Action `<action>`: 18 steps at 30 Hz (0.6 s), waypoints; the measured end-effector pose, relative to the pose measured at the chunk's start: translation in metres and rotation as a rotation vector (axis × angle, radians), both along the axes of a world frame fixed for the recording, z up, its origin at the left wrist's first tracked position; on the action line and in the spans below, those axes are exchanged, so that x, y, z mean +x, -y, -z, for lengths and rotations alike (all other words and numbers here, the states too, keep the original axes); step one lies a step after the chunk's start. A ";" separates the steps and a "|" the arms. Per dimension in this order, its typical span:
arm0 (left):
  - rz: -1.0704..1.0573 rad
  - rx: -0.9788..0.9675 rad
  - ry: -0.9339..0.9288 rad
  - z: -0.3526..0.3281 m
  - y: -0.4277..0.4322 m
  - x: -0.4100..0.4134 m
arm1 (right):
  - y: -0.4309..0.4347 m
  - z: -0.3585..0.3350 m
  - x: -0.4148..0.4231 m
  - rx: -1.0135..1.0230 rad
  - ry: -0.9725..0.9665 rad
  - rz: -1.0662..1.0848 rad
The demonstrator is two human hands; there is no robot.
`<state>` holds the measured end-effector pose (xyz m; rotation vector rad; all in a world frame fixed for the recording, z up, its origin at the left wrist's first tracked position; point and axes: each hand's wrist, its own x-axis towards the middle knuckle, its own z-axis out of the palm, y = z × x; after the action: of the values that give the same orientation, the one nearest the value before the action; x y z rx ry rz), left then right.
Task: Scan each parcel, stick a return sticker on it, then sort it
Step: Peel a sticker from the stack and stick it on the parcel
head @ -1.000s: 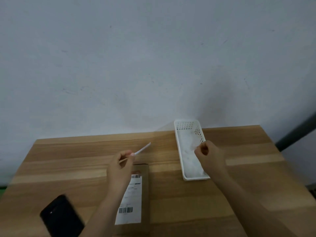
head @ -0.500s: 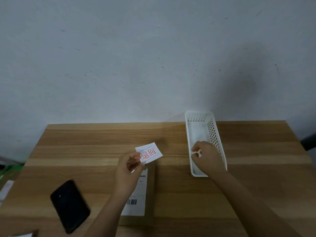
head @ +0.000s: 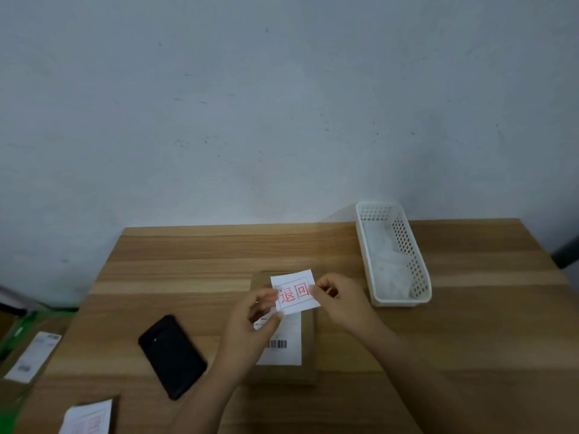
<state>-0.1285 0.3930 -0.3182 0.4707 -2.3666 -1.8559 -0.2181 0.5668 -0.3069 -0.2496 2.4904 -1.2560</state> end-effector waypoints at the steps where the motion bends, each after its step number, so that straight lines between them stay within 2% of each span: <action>1: 0.017 0.000 0.013 0.003 0.004 0.006 | 0.002 0.003 0.009 0.005 0.009 0.015; 6: 0.104 -0.081 0.100 0.023 0.015 0.036 | 0.010 0.031 0.056 0.028 0.050 0.097; 12: -0.058 -0.266 0.156 0.056 0.013 0.064 | 0.010 0.063 0.102 -0.055 0.213 0.206; 18: 0.119 -0.312 0.209 0.074 0.006 0.080 | 0.010 0.074 0.122 -0.102 0.258 0.265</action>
<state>-0.0485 0.3867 -0.3923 0.5223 -2.8143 -1.5005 -0.0959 0.5566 -0.3806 0.2144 2.2933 -1.4187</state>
